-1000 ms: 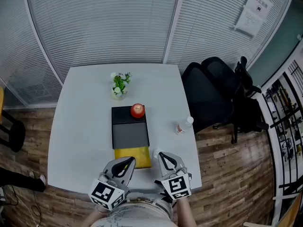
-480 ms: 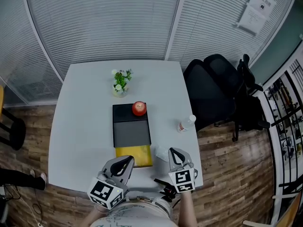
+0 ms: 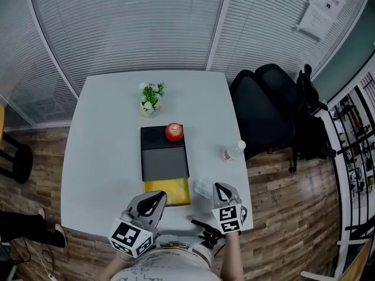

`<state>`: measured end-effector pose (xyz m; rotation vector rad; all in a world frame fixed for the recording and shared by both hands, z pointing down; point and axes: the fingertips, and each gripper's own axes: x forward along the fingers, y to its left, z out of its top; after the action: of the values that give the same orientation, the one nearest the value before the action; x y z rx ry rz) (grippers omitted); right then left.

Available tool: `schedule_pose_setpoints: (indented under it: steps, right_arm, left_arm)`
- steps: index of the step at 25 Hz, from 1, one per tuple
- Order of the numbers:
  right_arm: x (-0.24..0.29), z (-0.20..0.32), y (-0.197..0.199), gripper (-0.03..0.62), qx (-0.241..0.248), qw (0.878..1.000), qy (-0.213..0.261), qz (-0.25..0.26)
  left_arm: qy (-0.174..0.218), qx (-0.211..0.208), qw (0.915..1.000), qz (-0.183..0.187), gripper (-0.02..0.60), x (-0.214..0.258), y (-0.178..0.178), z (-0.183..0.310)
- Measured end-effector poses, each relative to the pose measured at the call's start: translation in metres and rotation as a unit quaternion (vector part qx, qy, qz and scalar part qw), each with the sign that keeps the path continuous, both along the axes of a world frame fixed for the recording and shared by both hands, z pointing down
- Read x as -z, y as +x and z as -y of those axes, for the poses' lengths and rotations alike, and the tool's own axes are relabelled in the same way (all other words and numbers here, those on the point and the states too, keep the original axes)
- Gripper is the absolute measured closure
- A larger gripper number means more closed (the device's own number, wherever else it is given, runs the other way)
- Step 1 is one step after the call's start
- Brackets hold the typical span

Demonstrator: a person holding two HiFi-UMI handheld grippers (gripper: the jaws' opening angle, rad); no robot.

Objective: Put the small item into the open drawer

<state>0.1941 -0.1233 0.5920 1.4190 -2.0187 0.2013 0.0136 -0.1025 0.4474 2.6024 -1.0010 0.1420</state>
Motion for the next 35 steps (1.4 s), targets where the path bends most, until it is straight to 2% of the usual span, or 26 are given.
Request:
schedule_pose_setpoints:
  steps: [7, 13, 19, 22, 35]
  right_arm:
    - [-0.035, 0.003, -0.009, 0.591, 0.035, 0.998, -0.052, -0.021]
    - [-0.067, 0.005, -0.013, 0.589, 0.073, 0.991, -0.109, -0.031]
    - [-0.094, 0.001, -0.022, 0.540, 0.107, 0.981, -0.161, -0.028]
    - [-0.108, -0.003, -0.025, 0.516, 0.125, 0.974, -0.187, -0.042]
    - [-0.146, 0.003, -0.028, 0.493, 0.133, 0.959, -0.244, -0.058]
  left_arm:
    - [-0.003, 0.004, 1.0000, 0.004, 0.584, -0.006, -0.009, 0.003]
    - [-0.009, 0.002, 1.0000, -0.002, 0.584, -0.007, -0.010, 0.005]
    - [-0.014, -0.001, 0.9999, -0.006, 0.584, -0.009, -0.009, 0.006]
    - [-0.014, -0.001, 0.9999, -0.007, 0.584, -0.009, -0.009, 0.006]
    - [-0.022, -0.002, 0.9997, -0.006, 0.584, -0.015, -0.006, 0.007]
